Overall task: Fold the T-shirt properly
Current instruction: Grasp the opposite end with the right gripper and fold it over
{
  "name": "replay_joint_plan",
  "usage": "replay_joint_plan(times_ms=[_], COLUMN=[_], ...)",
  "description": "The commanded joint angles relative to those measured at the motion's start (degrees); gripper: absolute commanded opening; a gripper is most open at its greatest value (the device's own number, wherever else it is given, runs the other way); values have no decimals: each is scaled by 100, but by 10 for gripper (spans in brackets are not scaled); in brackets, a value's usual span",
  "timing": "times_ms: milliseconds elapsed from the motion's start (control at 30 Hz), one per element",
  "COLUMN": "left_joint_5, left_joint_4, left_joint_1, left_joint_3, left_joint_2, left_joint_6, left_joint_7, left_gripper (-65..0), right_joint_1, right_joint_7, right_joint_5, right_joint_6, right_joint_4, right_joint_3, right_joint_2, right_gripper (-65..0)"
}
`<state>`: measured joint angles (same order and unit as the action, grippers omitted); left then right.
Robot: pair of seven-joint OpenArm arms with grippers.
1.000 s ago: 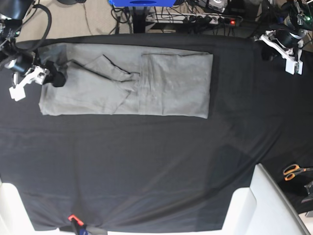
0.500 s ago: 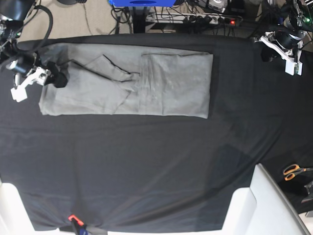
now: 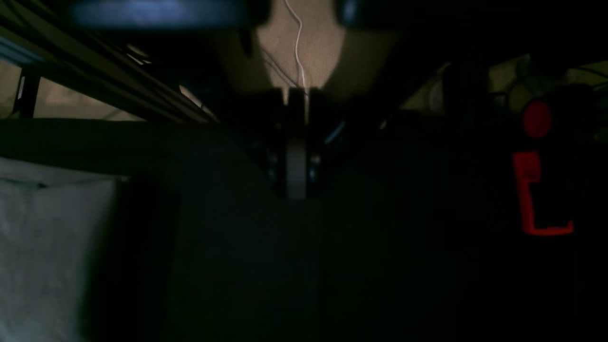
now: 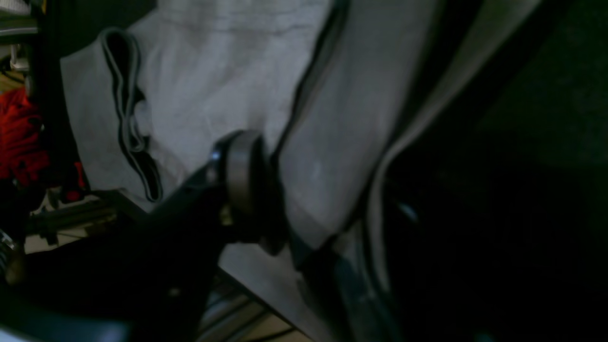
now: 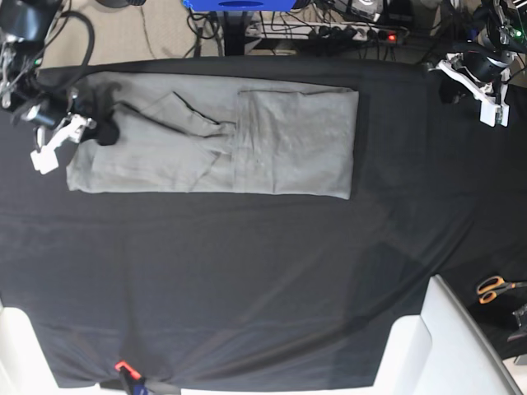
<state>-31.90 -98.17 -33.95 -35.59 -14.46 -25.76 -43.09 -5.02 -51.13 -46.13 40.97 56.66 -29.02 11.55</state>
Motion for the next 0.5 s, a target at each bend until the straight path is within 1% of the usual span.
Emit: replay_joint_plan(times_ms=[0, 67, 100, 167, 200, 233, 333, 467], left_joint_5=[-67, -67, -67, -67, -67, -67, -67, -67], left_joint_4=[-77, -77, -77, -77, -77, -77, -77, -77], left_joint_1=[-29, -29, -29, -29, -29, -29, -29, -29], left_joint_3=[-41, -41, -41, -41, -41, -41, -41, -41], left_joint_2=[-71, -71, -71, -71, -71, -71, -71, -71], left_joint_6=[-31, -31, -31, -31, -31, -31, -31, -31], left_joint_7=[85, 85, 85, 85, 85, 85, 94, 103], left_gripper=[-650, -650, -650, -650, -650, -650, -650, -650], right_joint_1=[49, 146, 163, 269, 295, 313, 357, 383], right_joint_7=[-51, -43, -43, 89, 186, 300, 590, 924], right_joint_5=[178, 178, 178, 178, 178, 178, 178, 178], right_joint_6=[-97, -97, -97, -97, -97, -97, -97, -97], right_joint_4=[-44, -220, -335, -510, -598, -695, -915, -1011], right_joint_3=[-30, -39, -39, -39, -39, -30, -30, -39], right_joint_2=[89, 142, 203, 265, 317, 432, 625, 1012], right_gripper=[-492, -614, -650, -633, -639, -644, -644, -644])
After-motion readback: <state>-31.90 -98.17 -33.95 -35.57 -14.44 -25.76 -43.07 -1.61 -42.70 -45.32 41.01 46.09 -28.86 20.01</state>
